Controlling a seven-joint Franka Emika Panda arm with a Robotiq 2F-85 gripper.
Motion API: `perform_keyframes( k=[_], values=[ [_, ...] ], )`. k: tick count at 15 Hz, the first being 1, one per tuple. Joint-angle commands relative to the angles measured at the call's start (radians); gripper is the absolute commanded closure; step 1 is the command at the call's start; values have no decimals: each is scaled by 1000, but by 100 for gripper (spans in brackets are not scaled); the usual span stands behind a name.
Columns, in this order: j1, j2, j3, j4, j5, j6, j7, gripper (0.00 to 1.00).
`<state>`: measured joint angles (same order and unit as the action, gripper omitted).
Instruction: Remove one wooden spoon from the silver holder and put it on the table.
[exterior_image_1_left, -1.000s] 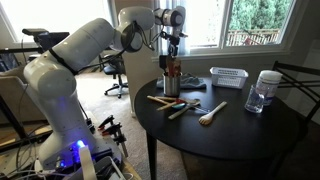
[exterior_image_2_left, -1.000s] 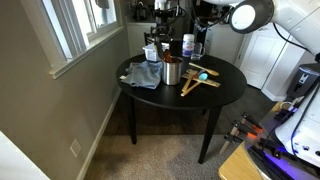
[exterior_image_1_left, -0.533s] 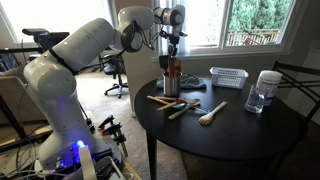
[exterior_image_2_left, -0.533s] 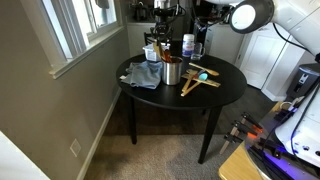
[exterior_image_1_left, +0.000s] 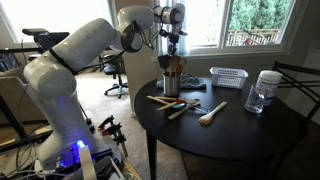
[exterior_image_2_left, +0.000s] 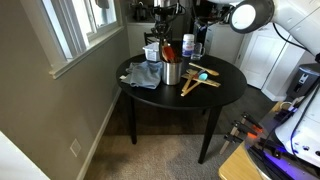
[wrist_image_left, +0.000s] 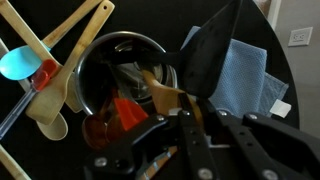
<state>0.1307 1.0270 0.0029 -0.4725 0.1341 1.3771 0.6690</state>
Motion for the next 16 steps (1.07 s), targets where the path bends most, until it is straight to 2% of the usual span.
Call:
perform_keyframes(
  k=[1, 2, 3, 7, 8, 16],
  values=[
    [-8, 37, 16, 115, -7, -79, -33, 94],
    [-6, 39, 16, 130, -10, -87, -35, 95],
    [1, -6, 4, 67, -6, -62, -45, 95],
    [5, 5, 12, 117, -20, -73, -65, 94],
    [10, -20, 9, 79, -27, -53, -78, 94],
    [63, -69, -23, 85, -112, -90, -115, 94]
  ],
)
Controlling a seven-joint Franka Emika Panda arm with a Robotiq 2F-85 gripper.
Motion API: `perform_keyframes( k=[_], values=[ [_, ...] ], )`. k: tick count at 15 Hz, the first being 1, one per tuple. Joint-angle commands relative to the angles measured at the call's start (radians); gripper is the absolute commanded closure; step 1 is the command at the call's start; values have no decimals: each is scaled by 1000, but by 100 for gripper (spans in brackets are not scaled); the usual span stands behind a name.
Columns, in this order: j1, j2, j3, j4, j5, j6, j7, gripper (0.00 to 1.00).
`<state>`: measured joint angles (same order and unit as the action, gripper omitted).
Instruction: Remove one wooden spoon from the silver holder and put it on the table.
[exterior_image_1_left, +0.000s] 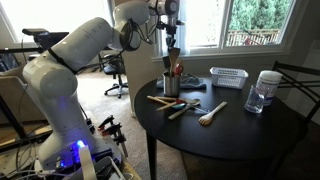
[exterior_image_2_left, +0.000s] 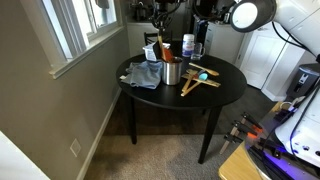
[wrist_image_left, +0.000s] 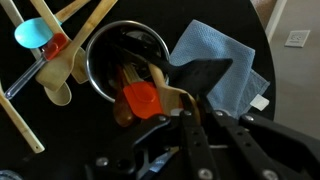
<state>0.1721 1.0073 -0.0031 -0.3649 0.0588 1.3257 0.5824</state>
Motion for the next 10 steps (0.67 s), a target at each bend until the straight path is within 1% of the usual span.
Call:
perform_keyframes(
  k=[1, 4, 6, 10],
  values=[
    [32, -59, -22, -23, -50, -47, -25, 94],
    [59, -89, -30, -21, -75, -82, -29, 94],
    [69, -116, -17, -22, -65, -119, -46, 94],
    [92, -169, -28, -19, -79, -186, -46, 94]
  ],
)
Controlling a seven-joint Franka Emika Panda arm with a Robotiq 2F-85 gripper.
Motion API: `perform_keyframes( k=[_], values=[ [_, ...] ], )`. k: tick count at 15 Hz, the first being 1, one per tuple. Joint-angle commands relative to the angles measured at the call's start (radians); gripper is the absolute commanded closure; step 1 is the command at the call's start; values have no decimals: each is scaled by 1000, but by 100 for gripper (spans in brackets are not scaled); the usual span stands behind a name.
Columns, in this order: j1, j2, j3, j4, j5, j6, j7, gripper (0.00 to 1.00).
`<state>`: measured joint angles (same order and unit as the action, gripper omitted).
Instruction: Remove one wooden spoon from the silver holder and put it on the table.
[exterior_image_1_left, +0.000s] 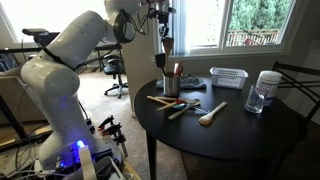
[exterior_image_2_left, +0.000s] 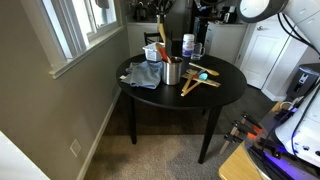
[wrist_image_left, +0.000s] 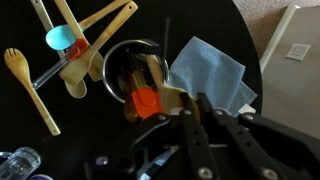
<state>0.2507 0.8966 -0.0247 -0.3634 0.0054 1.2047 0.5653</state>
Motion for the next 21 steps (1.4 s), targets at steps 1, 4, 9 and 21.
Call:
perform_keyframes(
  k=[1, 4, 9, 21],
  values=[
    [19, -72, -12, -20, -35, -81, -26, 94],
    [37, -95, -31, -22, -73, -111, -28, 94],
    [77, -114, -71, -18, -157, -193, -50, 94],
    [92, -105, -97, -19, -217, -256, -112, 94]
  ],
)
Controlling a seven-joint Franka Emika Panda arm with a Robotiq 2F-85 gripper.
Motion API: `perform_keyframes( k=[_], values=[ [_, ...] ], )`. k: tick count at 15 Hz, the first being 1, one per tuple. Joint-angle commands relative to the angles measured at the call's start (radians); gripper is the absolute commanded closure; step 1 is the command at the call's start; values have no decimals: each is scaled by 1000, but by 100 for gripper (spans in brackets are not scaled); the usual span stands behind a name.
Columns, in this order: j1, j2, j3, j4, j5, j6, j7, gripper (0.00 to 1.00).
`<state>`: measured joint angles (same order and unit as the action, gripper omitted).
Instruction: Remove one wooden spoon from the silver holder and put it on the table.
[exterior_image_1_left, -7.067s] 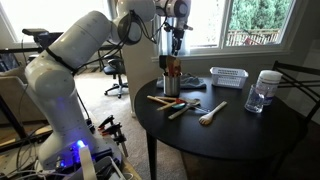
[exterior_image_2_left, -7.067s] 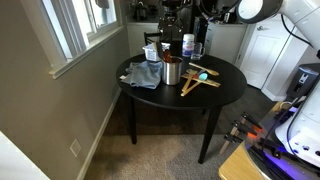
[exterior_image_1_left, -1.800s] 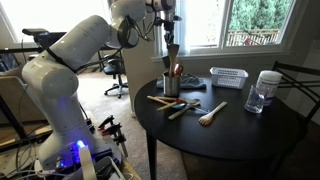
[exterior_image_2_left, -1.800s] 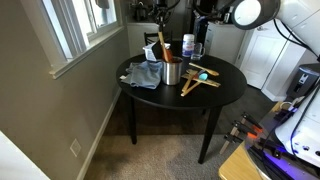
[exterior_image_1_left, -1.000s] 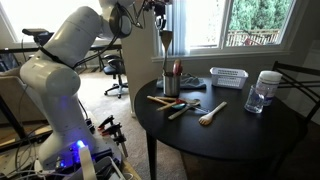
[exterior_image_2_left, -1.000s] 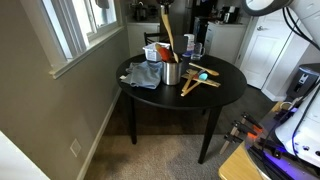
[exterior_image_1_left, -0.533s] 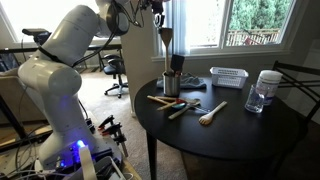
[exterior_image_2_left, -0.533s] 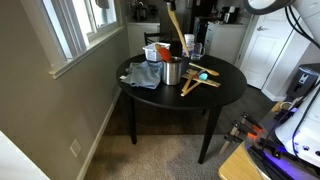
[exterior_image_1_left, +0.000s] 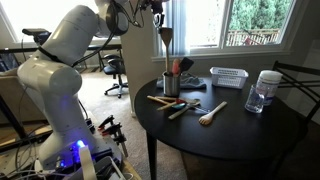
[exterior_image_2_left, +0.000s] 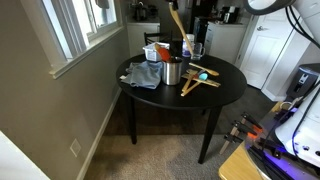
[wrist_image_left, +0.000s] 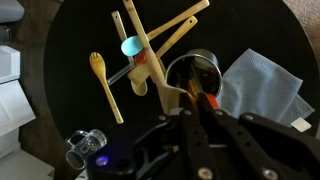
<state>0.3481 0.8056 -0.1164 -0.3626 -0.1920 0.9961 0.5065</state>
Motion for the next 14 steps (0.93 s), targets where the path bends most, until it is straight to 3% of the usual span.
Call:
perform_keyframes(
  k=[1, 14],
  values=[
    [-13, -10, -5, -21, -17, -58, -58, 94],
    [-205, 154, 27, -17, 52, -54, -214, 94]
  ],
)
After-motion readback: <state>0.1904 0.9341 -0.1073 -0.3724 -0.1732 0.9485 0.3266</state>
